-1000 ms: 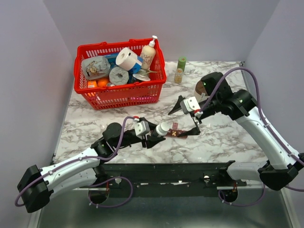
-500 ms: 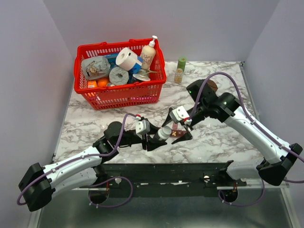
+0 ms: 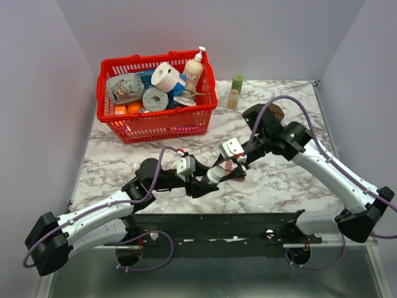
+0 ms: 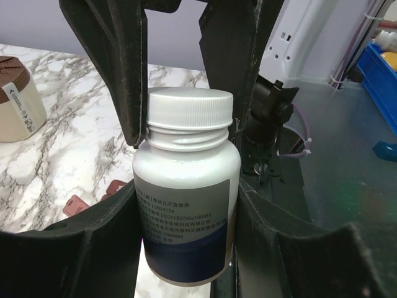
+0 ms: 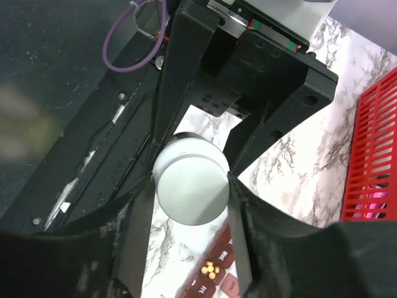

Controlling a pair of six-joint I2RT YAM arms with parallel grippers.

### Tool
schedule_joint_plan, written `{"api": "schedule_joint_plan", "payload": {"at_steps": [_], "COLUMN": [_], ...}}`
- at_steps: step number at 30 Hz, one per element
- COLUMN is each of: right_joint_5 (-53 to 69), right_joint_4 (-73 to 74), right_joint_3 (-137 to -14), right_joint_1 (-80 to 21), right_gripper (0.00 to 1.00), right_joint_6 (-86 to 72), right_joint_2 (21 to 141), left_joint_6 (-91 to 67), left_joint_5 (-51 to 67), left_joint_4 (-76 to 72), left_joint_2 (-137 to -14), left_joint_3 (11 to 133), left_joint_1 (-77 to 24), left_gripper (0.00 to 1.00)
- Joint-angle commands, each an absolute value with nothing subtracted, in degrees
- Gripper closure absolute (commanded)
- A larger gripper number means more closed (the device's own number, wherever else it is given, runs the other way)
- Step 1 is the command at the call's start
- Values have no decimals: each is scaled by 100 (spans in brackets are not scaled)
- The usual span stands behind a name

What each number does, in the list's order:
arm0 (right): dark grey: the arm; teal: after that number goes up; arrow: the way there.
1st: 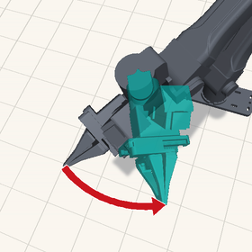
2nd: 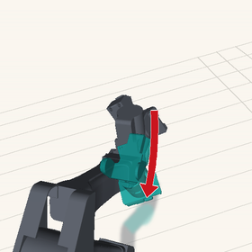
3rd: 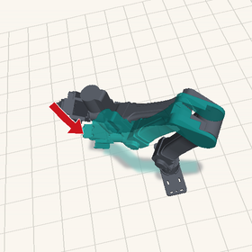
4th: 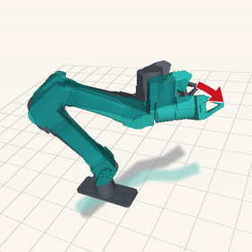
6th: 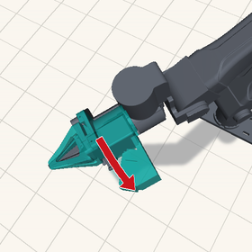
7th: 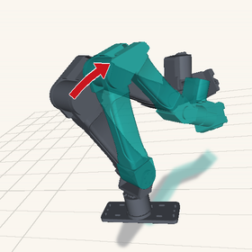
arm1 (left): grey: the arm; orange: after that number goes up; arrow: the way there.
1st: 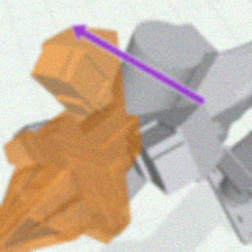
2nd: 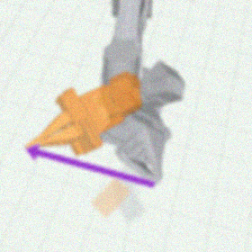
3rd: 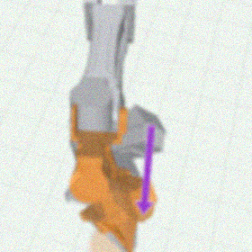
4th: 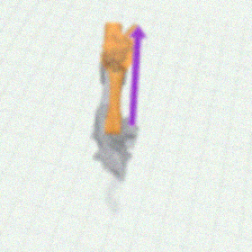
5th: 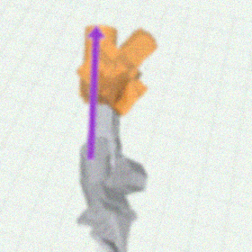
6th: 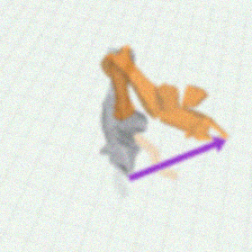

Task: Sort the pills into containers

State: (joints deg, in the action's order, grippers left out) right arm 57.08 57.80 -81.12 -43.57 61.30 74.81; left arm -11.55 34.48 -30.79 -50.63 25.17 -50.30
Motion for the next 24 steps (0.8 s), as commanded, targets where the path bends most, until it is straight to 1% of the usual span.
{"api": "schedule_joint_plan", "payload": {"at_steps": [1,2,3,4,5,15,16,17,19,20,21,22,24], "right_joint_5": [5774,5783,5809,5818,5827,6214,6223,6205,6074,5969,5785,5696,5276], "right_joint_4": [5862,5915,5924,5933,5941,6372,6250,5805,5320,4726,4537,4379,4044], "right_joint_3": [-8147,-8165,-8165,-8174,-8174,-8350,-8271,-8131,-7667,-7507,-7375,-7174,-7075], "right_joint_1": [-4447,-4465,-4474,-4491,-4509,-4500,-4509,-4500,-4500,-4500,-4509,-4500,-4500], "right_gripper": [48,50,55,57,60,63,62,63,63,63,63,67,71], "right_joint_6": [6047,5995,5959,5924,5819,5222,5090,4654,4308,3828,3710,3587,3165], "right_joint_2": [7611,7646,7673,7708,7760,8270,8227,8166,7868,7771,7683,7621,7550], "left_joint_6": [-871,-801,-748,-712,-634,-141,-149,-158,-254,-316,-351,-465,-518], "left_joint_5": [3603,3612,3638,3630,3630,3551,3507,3359,3165,3077,2885,2770,2445], "left_joint_4": [-2972,-2779,-2716,-2681,-2672,-2294,-2346,-2486,-2706,-3029,-3189,-3338,-3621], "left_joint_2": [-5124,-5150,-5168,-5168,-5142,-5133,-5115,-5054,-4975,-4905,-4869,-4852,-4834], "left_joint_3": [2830,2874,2952,2971,2979,3305,3296,3278,3191,3147,3059,3024,3023], "left_joint_1": [-4975,-4975,-4975,-4975,-4975,-4975,-4975,-4975,-4975,-4975,-4975,-4975,-4966], "left_gripper": [100,100,100,100,100,100,100,100,100,100,100,100,100]}}
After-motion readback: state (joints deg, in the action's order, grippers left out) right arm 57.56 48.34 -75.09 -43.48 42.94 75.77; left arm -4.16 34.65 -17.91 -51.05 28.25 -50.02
